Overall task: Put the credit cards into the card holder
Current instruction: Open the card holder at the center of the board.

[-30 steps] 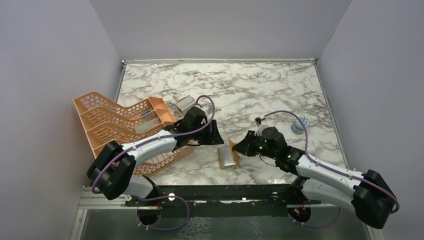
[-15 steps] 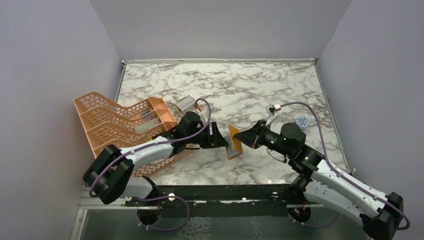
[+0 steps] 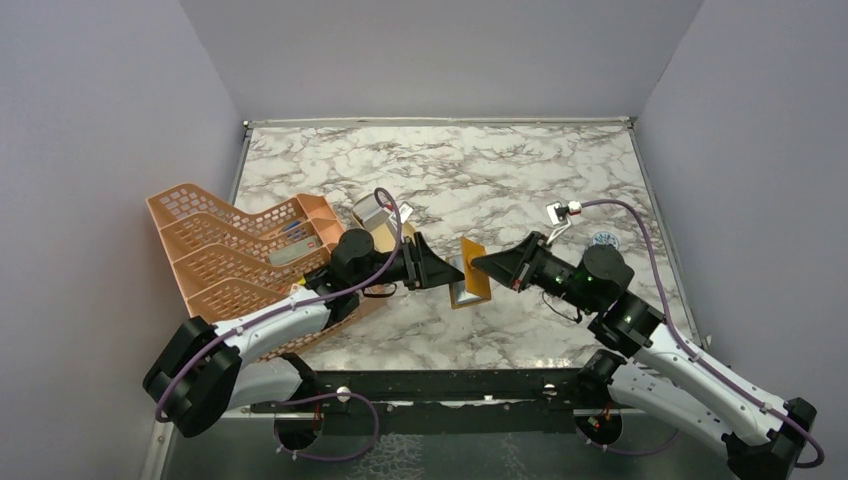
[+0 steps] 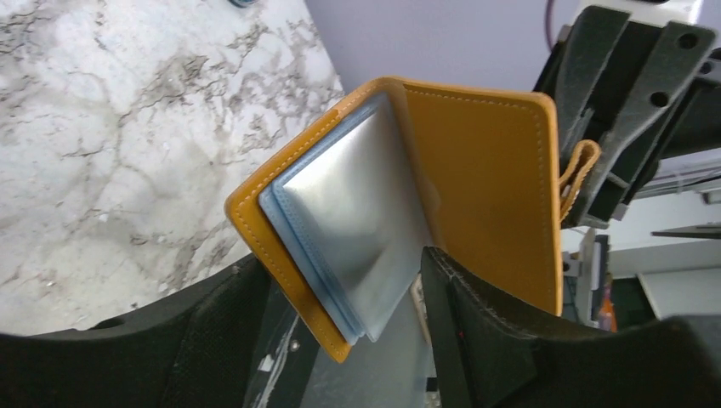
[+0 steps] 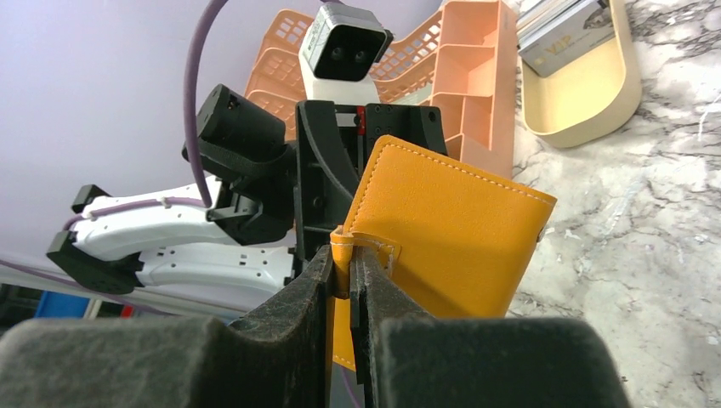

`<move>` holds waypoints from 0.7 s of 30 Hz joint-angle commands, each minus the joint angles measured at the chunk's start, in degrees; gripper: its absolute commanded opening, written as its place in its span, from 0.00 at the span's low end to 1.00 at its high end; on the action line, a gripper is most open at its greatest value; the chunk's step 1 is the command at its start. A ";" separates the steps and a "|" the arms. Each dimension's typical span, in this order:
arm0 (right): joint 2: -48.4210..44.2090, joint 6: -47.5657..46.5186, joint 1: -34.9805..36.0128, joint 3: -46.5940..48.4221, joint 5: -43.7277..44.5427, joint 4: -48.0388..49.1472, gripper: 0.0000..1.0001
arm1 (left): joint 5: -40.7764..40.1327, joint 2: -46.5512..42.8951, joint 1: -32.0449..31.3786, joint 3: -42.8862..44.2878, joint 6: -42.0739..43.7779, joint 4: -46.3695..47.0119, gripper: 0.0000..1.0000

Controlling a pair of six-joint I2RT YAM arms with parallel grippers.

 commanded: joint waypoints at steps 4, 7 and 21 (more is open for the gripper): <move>-0.10 3.61 -0.13 -1.16 -2.18 3.09 0.11 | 0.45 -2.59 -0.18 -2.70 -5.39 8.20 0.43; -1.63 3.32 -0.13 -2.29 -0.32 1.20 0.11 | -1.05 -4.25 -0.15 -4.05 -5.72 8.11 0.27; -3.29 -0.19 -0.15 -8.72 11.67 -12.94 0.19 | -3.60 -2.68 0.25 -4.75 -0.23 2.80 0.00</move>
